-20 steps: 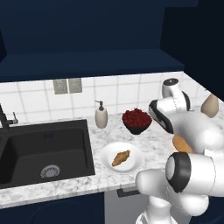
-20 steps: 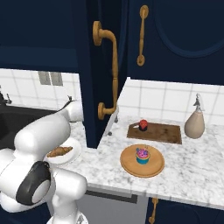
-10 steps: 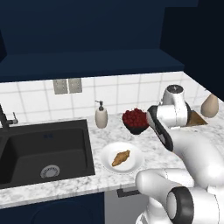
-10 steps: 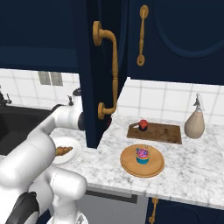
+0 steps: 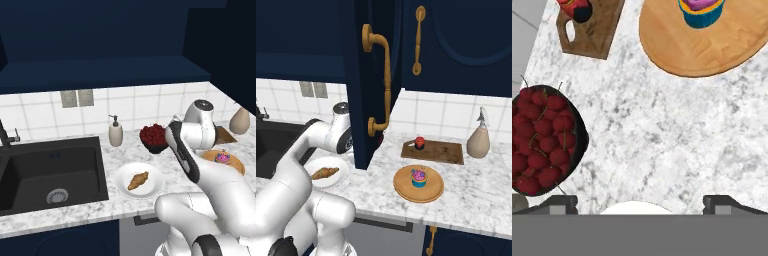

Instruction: From the different types of pastries on the counter, select a croissant and place it on the cutting board. Then retrieve a jar of jam from the cabinet and place it alongside the croissant on the cutting board.

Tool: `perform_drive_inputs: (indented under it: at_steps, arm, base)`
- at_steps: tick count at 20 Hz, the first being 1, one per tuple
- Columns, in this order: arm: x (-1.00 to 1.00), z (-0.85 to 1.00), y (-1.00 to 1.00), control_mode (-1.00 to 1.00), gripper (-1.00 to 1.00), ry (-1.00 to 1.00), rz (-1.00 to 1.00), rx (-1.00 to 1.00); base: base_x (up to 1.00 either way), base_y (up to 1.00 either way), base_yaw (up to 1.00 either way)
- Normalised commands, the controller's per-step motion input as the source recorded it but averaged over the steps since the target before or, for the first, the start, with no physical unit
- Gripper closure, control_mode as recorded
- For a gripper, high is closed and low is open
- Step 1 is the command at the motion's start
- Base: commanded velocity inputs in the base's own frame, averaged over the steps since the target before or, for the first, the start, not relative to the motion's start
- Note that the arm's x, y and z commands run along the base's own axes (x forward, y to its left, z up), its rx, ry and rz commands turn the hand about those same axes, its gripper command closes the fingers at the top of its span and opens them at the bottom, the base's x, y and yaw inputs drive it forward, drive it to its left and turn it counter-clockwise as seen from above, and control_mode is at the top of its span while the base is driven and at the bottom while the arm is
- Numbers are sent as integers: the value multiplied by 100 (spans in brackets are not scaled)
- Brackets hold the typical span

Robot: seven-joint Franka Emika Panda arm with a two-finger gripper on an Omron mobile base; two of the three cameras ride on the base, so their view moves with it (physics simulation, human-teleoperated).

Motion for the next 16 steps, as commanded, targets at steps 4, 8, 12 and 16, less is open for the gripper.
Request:
perform_drive_inputs:
  at_steps: [4, 8, 12, 16]
  arm:
    - [-13, 0, 74, -100, -100, 0, 18, 0]
    - [-24, 0, 95, -100, -100, 4, 12, 0]
    - [-29, -6, 54, -100, -100, 11, 19, 0]
    - [-10, -18, 32, -100, -100, 16, 25, 1]
  base:
    - [0, 0, 0]
    - [0, 0, 0]
    - [0, 0, 0]
    - [0, 0, 0]
